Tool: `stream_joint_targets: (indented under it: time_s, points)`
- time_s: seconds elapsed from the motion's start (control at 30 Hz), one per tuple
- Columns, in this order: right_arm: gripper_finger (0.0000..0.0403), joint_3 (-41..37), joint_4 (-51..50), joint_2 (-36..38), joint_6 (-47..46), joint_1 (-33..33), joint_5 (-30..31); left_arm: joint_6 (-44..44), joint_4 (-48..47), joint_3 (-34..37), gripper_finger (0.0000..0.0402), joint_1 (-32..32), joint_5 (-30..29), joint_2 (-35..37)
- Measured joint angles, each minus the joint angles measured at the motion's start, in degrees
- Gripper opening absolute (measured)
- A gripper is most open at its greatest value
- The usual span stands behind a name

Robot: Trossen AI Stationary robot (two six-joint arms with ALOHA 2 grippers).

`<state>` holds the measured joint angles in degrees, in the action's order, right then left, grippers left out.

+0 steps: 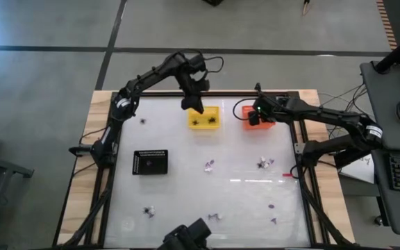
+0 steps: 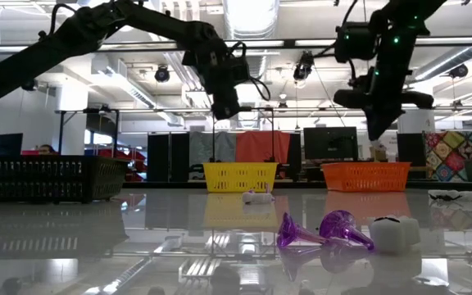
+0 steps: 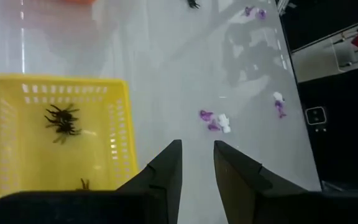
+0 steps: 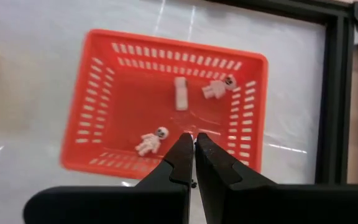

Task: Sort Halloween decoration
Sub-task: Put the white skeleton toy into the orange basket, then put the purple hat toy into the black basket

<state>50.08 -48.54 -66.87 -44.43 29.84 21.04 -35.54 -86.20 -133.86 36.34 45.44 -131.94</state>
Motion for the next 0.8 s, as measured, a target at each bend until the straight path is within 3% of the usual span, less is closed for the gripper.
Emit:
stream_joint_targets:
  time_s: [0.17, 0.4, 0.57, 0.8]
  points:
    - [0.0009, -2.6, 2.0, 0.0, 0.0, 1.8, 0.0, 0.6, -0.4, 0.0, 0.0074, -0.8, -1.7, 0.0]
    - [0.0009, -3.5, 7.0, 0.0, 0.8, 4.0, 0.0, 5.1, -1.9, 0.0, 0.0074, -2.2, -23.3, 0.2]
    - [0.0021, -3.5, 7.8, -0.3, 1.6, 4.7, -0.1, 6.8, -2.6, 0.0, 0.0074, -2.2, -24.4, 0.2]
    - [0.0067, -3.5, 8.1, -1.9, 1.8, 4.7, -1.7, 7.8, -3.8, 0.1, 0.0074, -2.3, -24.5, 0.9]
